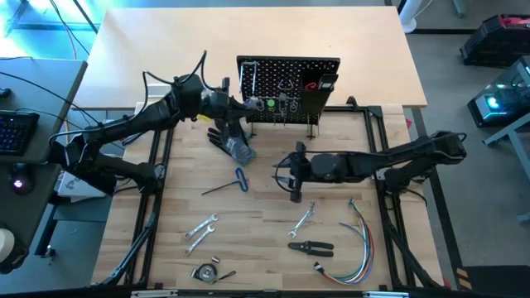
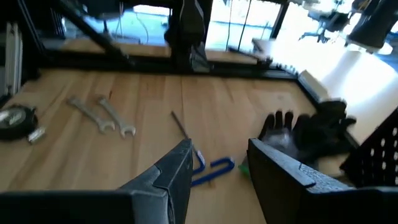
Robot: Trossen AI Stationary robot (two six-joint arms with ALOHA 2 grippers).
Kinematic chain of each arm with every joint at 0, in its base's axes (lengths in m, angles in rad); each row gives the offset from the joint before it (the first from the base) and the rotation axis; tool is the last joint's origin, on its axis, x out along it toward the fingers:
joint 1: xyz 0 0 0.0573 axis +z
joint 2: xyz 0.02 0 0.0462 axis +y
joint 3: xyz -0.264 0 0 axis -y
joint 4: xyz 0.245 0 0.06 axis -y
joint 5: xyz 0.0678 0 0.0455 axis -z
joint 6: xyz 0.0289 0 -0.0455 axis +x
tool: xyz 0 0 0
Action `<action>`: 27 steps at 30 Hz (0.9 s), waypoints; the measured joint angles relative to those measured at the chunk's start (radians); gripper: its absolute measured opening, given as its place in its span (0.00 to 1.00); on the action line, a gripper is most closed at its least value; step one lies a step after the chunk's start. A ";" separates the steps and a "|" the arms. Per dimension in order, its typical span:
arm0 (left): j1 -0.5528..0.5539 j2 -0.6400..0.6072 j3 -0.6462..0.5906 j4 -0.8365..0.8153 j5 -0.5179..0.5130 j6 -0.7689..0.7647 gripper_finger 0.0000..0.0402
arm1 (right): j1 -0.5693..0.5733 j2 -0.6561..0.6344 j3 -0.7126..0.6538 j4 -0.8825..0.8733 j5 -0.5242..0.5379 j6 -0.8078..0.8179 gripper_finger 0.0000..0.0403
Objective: Hang tools onto peg board
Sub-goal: Hang the silver wrench on the pegboard
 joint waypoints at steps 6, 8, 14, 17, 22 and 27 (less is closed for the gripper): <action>0.039 -0.010 0.000 -0.006 0.134 -0.026 0.00 | 0.031 -0.045 -0.001 -0.132 0.000 0.043 0.37; 0.037 -0.024 0.000 -0.010 0.166 -0.034 0.00 | 0.049 -0.071 -0.001 -0.188 0.001 0.061 0.37; 0.020 -0.076 0.000 -0.093 0.224 -0.004 0.00 | 0.116 -0.143 -0.001 -0.314 0.003 0.078 0.37; 0.019 -0.120 0.000 -0.168 0.221 0.036 0.00 | 0.143 -0.171 -0.001 -0.371 0.003 0.095 0.37; 0.025 -0.199 0.000 -0.275 0.215 0.069 0.00 | 0.177 -0.192 -0.001 -0.445 0.003 0.129 0.37; 0.025 -0.266 0.000 -0.370 0.186 0.099 0.00 | 0.192 -0.193 -0.001 -0.475 0.004 0.129 0.37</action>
